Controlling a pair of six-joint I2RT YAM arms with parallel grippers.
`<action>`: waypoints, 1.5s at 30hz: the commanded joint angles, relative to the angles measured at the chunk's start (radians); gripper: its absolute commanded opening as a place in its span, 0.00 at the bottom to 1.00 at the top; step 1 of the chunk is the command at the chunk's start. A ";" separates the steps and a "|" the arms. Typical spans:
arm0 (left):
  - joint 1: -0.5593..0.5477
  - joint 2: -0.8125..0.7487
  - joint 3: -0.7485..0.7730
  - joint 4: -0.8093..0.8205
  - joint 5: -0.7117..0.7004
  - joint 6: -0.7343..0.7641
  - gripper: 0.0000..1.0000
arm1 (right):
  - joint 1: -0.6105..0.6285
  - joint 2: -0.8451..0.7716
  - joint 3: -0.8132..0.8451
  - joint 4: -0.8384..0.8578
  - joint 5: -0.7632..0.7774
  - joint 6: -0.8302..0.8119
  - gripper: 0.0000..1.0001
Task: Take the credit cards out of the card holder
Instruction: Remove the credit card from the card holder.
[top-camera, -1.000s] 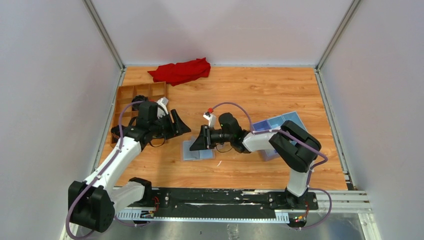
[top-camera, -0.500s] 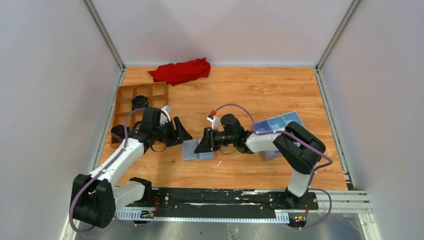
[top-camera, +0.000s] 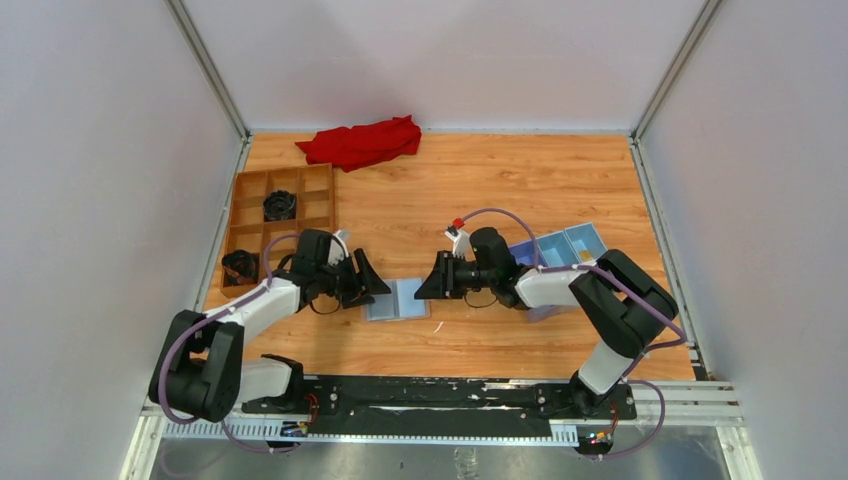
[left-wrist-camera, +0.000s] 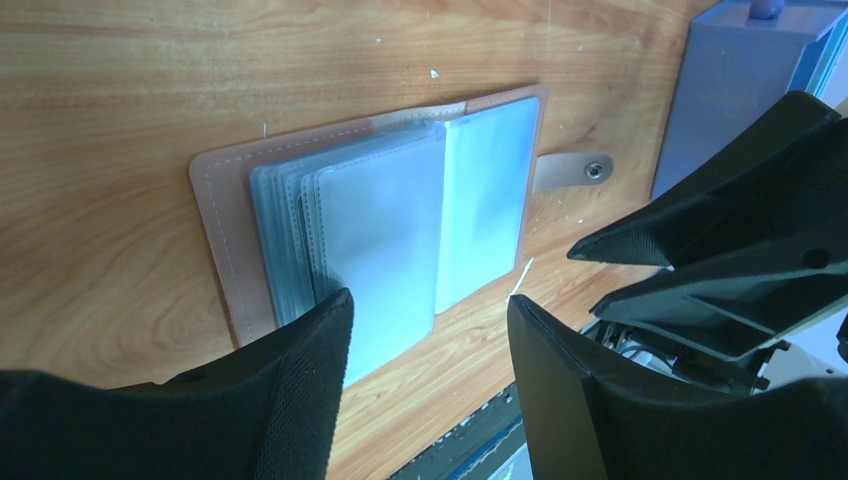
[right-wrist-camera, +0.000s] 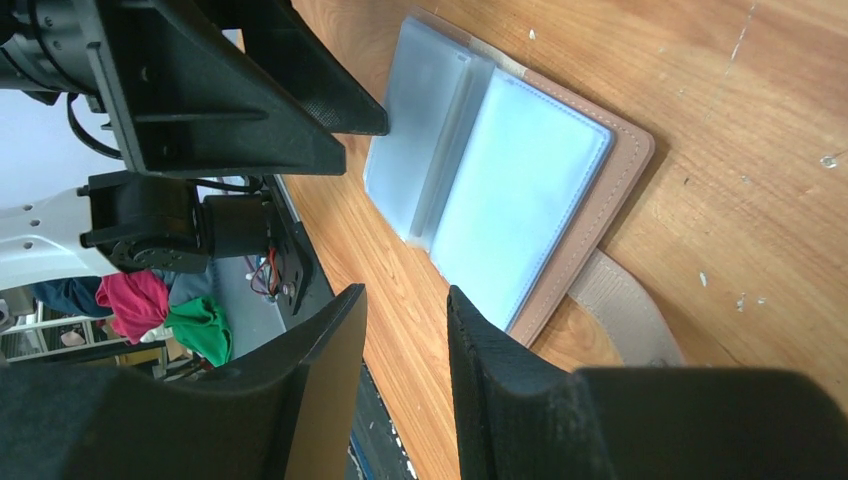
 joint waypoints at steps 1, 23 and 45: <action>-0.009 0.056 0.004 0.075 0.016 -0.005 0.63 | -0.009 -0.013 -0.014 -0.016 0.011 -0.024 0.40; -0.061 0.079 0.001 0.070 -0.077 0.006 0.65 | -0.010 -0.006 -0.009 -0.013 0.007 -0.019 0.40; -0.242 0.278 0.183 0.117 -0.053 -0.047 0.64 | -0.031 -0.081 -0.057 -0.033 0.041 -0.022 0.39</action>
